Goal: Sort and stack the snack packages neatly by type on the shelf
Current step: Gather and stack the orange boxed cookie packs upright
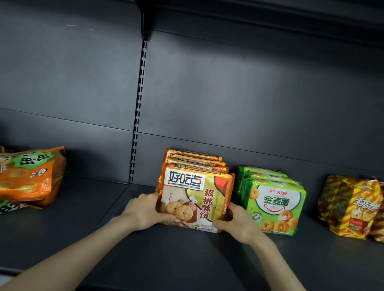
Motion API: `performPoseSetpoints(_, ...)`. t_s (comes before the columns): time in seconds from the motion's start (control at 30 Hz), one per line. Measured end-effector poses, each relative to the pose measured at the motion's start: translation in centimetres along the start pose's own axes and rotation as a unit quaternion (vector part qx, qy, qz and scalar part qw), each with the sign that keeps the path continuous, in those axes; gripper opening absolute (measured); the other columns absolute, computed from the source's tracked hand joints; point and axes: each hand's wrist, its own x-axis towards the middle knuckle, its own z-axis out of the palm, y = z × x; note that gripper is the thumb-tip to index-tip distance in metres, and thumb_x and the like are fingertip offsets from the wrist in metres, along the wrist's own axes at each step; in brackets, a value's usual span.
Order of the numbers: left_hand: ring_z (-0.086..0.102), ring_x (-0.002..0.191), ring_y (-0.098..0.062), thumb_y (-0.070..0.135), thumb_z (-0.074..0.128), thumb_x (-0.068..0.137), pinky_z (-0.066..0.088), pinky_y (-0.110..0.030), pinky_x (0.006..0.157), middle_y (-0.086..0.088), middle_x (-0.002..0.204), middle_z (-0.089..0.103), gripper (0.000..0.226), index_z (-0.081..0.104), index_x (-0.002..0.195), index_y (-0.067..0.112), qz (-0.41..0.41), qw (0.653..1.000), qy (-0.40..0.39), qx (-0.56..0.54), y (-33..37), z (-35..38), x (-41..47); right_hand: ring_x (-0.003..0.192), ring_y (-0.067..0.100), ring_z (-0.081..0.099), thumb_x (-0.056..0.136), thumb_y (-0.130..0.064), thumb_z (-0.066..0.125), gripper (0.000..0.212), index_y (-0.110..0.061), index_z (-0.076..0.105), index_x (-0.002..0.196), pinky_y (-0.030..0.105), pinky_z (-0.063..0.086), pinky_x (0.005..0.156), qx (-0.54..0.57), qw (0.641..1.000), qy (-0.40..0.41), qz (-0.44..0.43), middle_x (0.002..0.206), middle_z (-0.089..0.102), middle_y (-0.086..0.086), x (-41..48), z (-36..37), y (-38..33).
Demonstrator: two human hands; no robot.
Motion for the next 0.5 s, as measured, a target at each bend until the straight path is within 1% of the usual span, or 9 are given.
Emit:
performPoseSetpoints(0.07,0.061,0.105,-0.017,0.060,0.064,0.076,0.050,-0.036,0.090,0.007,0.113,0.065,0.052,0.055,0.115,0.025,-0.009,0.999,0.022,0.041,0.3,-0.3,-0.9,0.096,0.011,0.056,0.084,-0.023,0.069,0.044,-0.014,0.053,0.125,0.018,0.042,0.075,-0.047,0.999,0.001,-0.003,0.118,0.063,0.000,-0.9,-0.2,-0.2)
performPoseSetpoints(0.1,0.062,0.101,-0.018,0.057,0.062,0.079,0.050,-0.032,0.084,0.005,0.106,0.065,0.044,0.056,0.108,0.023,-0.015,0.998,0.033,0.059,0.5,-0.5,-1.5,0.094,0.012,0.056,0.085,-0.024,0.068,0.041,-0.013,0.054,0.122,0.019,0.043,0.074,-0.063,0.998,0.003,-0.004,0.114,0.063,0.001,-1.3,-0.3,-0.3)
performPoseSetpoints(0.13,0.062,0.098,-0.020,0.055,0.060,0.082,0.048,-0.030,0.078,0.004,0.099,0.063,0.039,0.056,0.102,0.022,-0.020,0.996,0.047,0.074,0.7,-0.7,-2.1,0.093,0.013,0.058,0.085,-0.025,0.069,0.037,-0.013,0.056,0.118,0.022,0.046,0.075,-0.075,0.997,0.005,-0.002,0.110,0.064,0.001,-1.7,-0.4,-0.4)
performPoseSetpoints(0.17,0.061,0.096,-0.021,0.055,0.058,0.084,0.047,-0.031,0.076,0.003,0.098,0.063,0.039,0.056,0.100,0.020,-0.024,0.994,0.058,0.088,0.8,-0.9,-2.7,0.092,0.015,0.060,0.084,-0.026,0.069,0.035,-0.013,0.057,0.114,0.026,0.049,0.077,-0.085,0.996,0.008,-0.002,0.105,0.064,0.002,-2.1,-0.5,-0.5)
performPoseSetpoints(0.23,0.062,0.096,-0.021,0.054,0.055,0.085,0.050,-0.033,0.078,0.000,0.104,0.065,0.040,0.059,0.106,0.020,-0.024,0.993,0.065,0.094,0.8,-1.2,-3.8,0.093,0.019,0.061,0.084,-0.028,0.068,0.033,-0.012,0.058,0.110,0.031,0.050,0.079,-0.116,0.993,0.018,-0.001,0.102,0.064,0.003,-3.1,-0.5,-0.6)
performPoseSetpoints(0.33,0.062,0.102,-0.021,0.047,0.057,0.087,0.051,-0.035,0.086,-0.001,0.110,0.066,0.037,0.059,0.113,0.021,-0.014,0.994,0.058,0.089,0.6,-1.4,-5.9,0.098,0.023,0.061,0.084,-0.031,0.066,0.031,-0.012,0.060,0.109,0.036,0.051,0.083,-0.169,0.985,0.040,-0.006,0.108,0.065,0.004,-4.4,-0.3,-0.9)
performPoseSetpoints(0.43,0.059,0.108,-0.022,0.044,0.057,0.088,0.049,-0.037,0.092,-0.003,0.118,0.064,0.039,0.056,0.120,0.021,0.004,0.992,0.048,0.120,0.8,-2.0,-7.8,0.097,0.024,0.061,0.084,-0.029,0.065,0.024,-0.013,0.059,0.101,0.038,0.051,0.081,-0.183,0.983,0.029,-0.018,0.107,0.065,0.006,-5.7,0.0,-2.3)
performPoseSetpoints(0.47,0.058,0.110,-0.022,0.044,0.056,0.089,0.048,-0.038,0.093,-0.003,0.120,0.062,0.040,0.055,0.122,0.021,0.011,0.990,0.045,0.132,0.9,-2.5,-8.3,0.099,0.026,0.060,0.084,-0.029,0.065,0.024,-0.013,0.058,0.101,0.038,0.051,0.082,-0.184,0.982,0.020,-0.028,0.109,0.064,0.007,-6.0,0.1,-3.0)
performPoseSetpoints(0.5,0.057,0.111,-0.022,0.044,0.056,0.089,0.047,-0.038,0.094,-0.003,0.122,0.062,0.042,0.054,0.124,0.020,0.017,0.989,0.046,0.139,0.9,-3.0,-8.7,0.104,0.027,0.059,0.085,-0.028,0.065,0.027,-0.013,0.058,0.107,0.038,0.050,0.085,-0.186,0.982,0.014,-0.040,0.113,0.062,0.009,-6.1,0.1,-3.7)
